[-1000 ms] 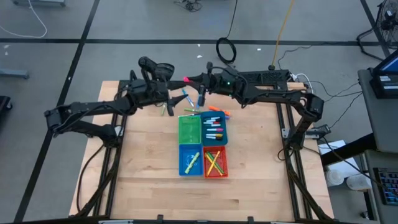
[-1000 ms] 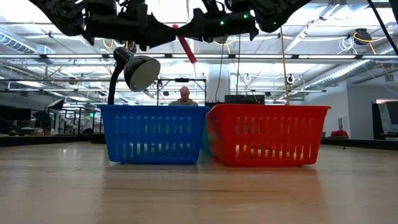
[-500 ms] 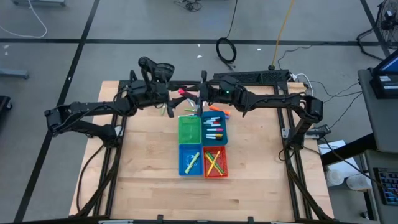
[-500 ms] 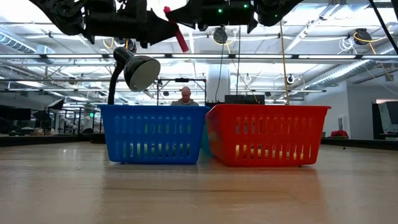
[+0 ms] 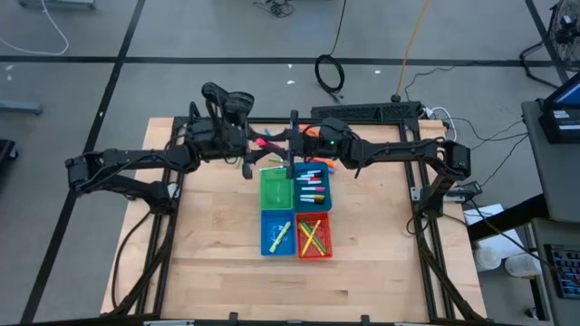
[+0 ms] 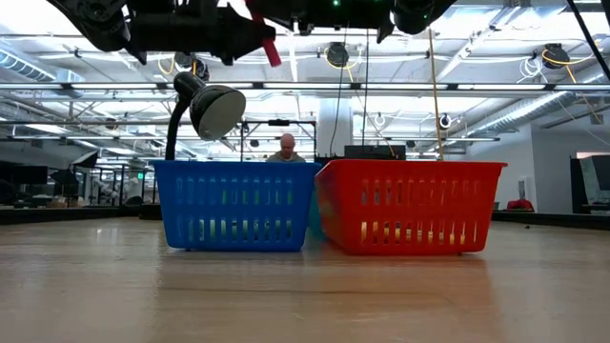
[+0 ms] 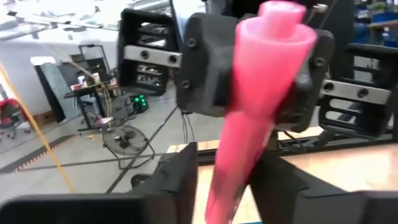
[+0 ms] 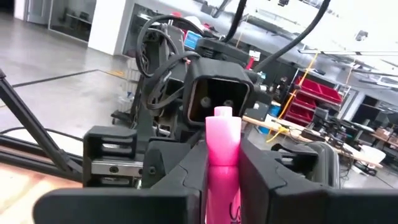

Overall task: Pick & Place Markers
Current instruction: Put the pink highlighter pen into the blue bin

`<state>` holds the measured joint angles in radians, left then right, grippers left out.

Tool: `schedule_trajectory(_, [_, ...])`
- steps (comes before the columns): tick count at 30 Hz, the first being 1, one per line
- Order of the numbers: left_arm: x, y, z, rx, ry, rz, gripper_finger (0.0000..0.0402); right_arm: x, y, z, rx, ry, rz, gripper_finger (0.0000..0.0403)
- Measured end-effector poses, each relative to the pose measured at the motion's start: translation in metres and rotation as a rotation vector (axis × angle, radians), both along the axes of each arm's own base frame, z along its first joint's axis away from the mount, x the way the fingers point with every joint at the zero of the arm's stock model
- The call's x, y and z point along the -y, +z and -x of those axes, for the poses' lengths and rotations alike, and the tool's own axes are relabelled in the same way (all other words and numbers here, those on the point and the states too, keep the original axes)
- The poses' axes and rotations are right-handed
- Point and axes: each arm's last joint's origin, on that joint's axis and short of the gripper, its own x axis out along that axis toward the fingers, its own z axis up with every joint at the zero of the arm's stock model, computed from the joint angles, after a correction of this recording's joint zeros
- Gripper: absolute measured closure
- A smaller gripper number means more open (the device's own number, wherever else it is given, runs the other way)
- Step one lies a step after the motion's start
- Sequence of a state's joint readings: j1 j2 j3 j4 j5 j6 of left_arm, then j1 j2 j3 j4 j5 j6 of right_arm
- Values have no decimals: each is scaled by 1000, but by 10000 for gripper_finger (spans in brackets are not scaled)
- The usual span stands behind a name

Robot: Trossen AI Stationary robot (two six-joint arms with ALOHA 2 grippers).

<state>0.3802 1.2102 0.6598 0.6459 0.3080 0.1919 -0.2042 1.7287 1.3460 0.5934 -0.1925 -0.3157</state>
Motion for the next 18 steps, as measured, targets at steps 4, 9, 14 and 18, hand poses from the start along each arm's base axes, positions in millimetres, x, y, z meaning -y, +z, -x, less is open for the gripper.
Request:
schedule_trajectory(4, [5,0,-2,-3,-25,-36,336,-6,-1,-1,-17,8,-13,353])
schedule_trajectory(9, [11,-1,-3,-12,-79,-23,336,-6,-7,-1,-86,4,-96,326])
schedule_trajectory(14, [14,-4,-4,-36,-96,-5,336,-7,1,23,-293,-74,-145,270])
schedule_trajectory(18, [16,-1,-3,-24,-117,-12,336,-14,13,59,-476,-94,-207,238])
